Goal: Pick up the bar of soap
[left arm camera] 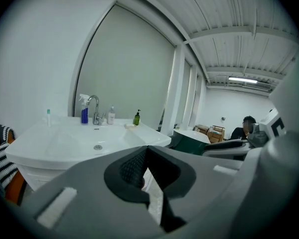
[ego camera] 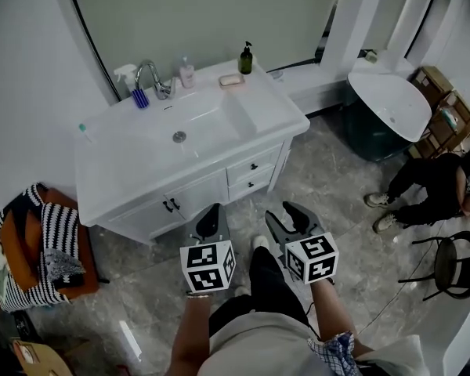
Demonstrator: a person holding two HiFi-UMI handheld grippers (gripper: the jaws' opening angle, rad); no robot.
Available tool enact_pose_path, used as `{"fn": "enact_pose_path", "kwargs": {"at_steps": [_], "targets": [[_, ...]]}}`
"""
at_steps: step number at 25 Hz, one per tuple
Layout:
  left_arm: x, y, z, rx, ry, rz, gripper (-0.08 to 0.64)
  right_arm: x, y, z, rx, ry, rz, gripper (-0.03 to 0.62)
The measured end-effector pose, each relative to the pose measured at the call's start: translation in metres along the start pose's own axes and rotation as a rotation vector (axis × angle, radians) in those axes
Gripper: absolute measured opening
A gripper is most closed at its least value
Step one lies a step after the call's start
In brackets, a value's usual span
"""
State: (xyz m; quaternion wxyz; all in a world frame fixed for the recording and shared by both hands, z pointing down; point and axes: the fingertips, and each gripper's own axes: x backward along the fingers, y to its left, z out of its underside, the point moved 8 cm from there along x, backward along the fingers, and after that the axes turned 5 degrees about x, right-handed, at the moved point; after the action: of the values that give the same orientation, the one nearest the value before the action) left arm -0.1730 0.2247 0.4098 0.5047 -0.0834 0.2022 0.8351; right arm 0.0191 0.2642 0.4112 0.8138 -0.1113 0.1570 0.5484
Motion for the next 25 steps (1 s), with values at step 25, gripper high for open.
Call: {"fn": "enact_pose_path", "kwargs": {"at_steps": [25], "targets": [[-0.181,-0.003,-0.056,-0.026,0.047,-0.044,0.008,-0.142,-0.151,-0.058,0.063,0.008,-0.008,0.207]]}}
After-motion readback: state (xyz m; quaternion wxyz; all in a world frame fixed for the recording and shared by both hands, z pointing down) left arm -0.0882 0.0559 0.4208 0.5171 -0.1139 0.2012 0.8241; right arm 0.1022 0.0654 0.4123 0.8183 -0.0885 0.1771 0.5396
